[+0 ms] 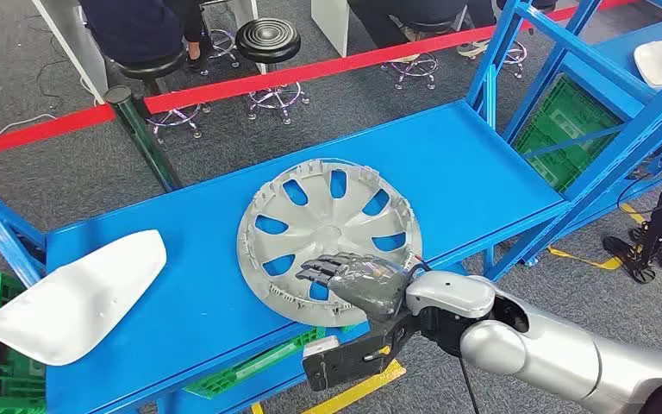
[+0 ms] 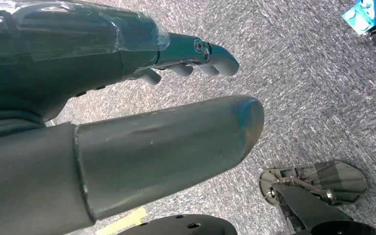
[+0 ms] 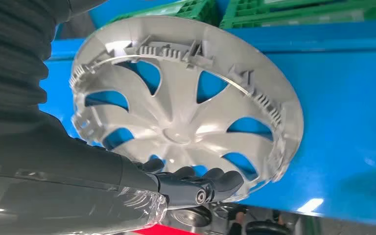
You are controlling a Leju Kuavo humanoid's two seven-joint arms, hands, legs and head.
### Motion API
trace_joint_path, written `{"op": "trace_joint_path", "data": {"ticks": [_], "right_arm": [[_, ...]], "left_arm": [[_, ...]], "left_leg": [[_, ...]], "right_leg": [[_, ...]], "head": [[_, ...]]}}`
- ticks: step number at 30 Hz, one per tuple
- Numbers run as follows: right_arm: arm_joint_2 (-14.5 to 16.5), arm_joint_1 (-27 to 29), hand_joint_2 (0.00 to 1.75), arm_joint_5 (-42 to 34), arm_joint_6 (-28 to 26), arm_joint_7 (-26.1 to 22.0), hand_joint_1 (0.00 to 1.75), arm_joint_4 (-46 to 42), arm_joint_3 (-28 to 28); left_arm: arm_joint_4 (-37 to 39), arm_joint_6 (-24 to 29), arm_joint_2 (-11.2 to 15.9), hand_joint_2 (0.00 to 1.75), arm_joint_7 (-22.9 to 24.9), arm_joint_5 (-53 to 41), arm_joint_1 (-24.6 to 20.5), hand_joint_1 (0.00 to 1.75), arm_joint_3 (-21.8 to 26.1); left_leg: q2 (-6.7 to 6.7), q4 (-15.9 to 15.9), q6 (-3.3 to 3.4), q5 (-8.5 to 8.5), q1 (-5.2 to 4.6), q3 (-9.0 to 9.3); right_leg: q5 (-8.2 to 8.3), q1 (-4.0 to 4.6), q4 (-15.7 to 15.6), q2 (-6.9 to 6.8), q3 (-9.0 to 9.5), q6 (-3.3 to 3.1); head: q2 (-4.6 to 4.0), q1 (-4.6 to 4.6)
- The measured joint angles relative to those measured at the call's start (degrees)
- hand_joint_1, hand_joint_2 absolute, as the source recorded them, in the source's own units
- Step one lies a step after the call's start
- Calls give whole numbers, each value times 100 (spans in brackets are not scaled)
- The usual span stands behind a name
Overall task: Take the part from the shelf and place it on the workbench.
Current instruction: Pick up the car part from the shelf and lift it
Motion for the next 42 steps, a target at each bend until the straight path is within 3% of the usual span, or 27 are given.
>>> {"op": "trace_joint_path", "data": {"ticks": [16, 33, 42], "right_arm": [[326, -585, 175, 690, 367, -322, 0, 848, 839], [436, -770, 175, 1201, 876, 187, 0, 1574, 1246], [476, -832, 175, 1408, 981, 224, 0, 1802, 1311]], "left_arm": [[0, -16, -22, 0, -24, 0, 1, 0, -3], [0, -4, -19, 0, -52, 0, 7, 0, 1], [0, 1, -17, 0, -52, 0, 9, 0, 3]], "left_leg": [[-28, 0, 0, 0, 0, -2], [-63, 1, 0, 0, 0, -4], [-61, 1, 0, 0, 0, -3]], "right_leg": [[0, -1, -4, -8, 2, 1], [-1, -1, -6, -28, 9, 2], [-1, -1, -7, -28, 9, 2]], "head": [[0, 2], [0, 2], [0, 2]]}}
